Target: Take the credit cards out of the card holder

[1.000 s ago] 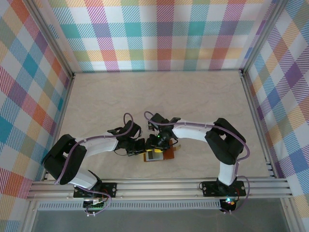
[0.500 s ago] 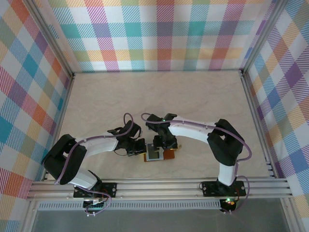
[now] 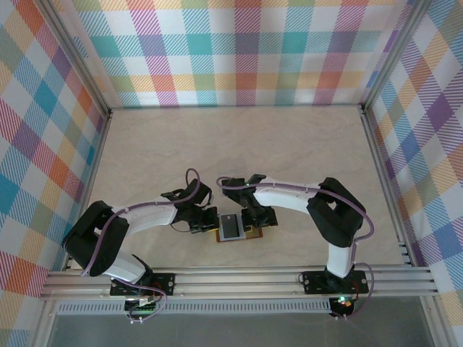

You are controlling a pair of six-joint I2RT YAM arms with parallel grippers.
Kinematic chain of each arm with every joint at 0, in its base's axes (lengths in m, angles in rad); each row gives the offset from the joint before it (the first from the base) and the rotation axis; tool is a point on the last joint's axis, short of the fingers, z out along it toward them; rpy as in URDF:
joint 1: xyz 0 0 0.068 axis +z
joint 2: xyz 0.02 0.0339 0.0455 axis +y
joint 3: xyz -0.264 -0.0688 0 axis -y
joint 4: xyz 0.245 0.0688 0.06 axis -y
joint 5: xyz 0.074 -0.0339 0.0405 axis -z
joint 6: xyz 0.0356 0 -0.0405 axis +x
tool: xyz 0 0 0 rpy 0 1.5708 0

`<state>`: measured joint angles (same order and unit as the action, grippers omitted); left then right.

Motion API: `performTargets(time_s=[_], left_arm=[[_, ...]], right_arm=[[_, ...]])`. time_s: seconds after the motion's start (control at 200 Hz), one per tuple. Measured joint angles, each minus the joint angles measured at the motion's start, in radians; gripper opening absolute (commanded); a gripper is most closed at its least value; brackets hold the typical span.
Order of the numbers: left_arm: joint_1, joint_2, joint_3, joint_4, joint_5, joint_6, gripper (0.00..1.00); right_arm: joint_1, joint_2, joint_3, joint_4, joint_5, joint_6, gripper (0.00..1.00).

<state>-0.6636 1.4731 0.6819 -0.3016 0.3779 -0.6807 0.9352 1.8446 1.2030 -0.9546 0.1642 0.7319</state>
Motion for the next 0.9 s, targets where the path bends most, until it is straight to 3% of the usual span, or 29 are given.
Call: performTargets(time_s=[0.175,0.37,0.685,0.9], left_arm=[[0.000,-0.016,0.043,-0.039,0.001,0.005,0.00],[-0.018,-0.008,0.101,-0.048,0.008,0.004,0.00],[-0.066,0.099,0.150,-0.078,-0.009,0.003,0.00],[-0.068,0.108,0.150,-0.097,-0.024,0.004,0.00]], right_arm=[[-0.007,-0.053,0.000,0.017,-0.012,-0.016,0.63],[-0.038,-0.163,-0.013,0.095,-0.107,-0.031,0.57],[-0.131,-0.196,-0.179,0.395,-0.426,-0.009,0.26],[-0.160,-0.161,-0.212,0.528,-0.556,0.006,0.23]])
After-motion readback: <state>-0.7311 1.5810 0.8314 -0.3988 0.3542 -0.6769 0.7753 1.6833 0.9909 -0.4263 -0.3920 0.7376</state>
